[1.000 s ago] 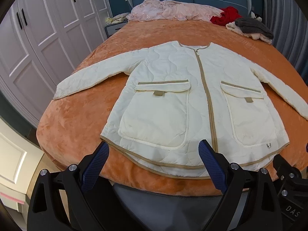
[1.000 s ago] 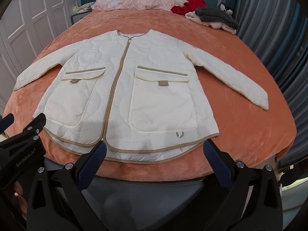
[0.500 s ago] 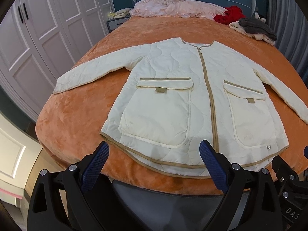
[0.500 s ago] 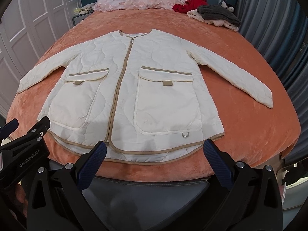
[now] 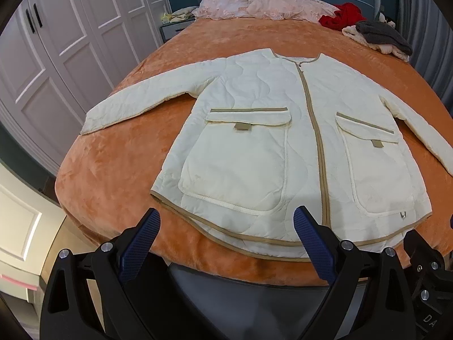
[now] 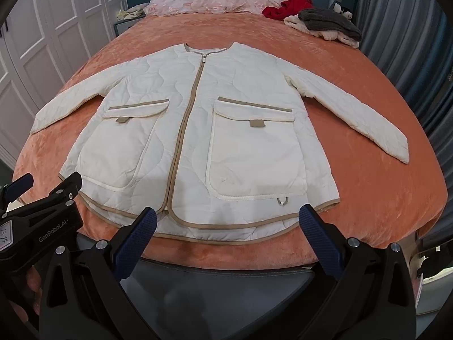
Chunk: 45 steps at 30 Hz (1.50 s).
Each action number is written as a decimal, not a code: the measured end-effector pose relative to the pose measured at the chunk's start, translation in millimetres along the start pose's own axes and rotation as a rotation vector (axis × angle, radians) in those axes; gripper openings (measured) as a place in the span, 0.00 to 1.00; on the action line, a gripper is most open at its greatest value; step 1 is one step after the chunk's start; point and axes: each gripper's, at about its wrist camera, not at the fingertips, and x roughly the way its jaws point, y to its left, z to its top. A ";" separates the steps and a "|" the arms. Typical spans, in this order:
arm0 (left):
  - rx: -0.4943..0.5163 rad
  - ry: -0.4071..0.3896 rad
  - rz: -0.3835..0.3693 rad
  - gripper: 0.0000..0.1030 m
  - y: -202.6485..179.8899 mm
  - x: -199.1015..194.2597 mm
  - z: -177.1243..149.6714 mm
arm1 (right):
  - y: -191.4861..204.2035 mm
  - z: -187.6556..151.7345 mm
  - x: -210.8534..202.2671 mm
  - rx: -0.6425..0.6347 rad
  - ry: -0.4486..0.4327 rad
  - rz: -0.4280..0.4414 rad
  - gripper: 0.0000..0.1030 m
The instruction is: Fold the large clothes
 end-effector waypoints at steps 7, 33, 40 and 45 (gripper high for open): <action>0.000 0.021 0.004 0.91 -1.6 5.2 1.4 | 0.2 0.2 1.2 0.009 -0.009 0.016 0.95; 0.002 0.039 0.014 0.91 -6.0 19.5 10.4 | -23.4 12.0 17.5 0.008 -0.061 -0.012 0.95; -0.016 -0.002 0.018 0.91 1.9 27.0 28.7 | -157.0 35.6 46.1 0.341 -0.104 -0.031 0.95; -0.050 0.002 0.015 0.91 5.7 40.9 43.5 | -281.9 42.3 69.4 0.604 -0.162 -0.096 0.95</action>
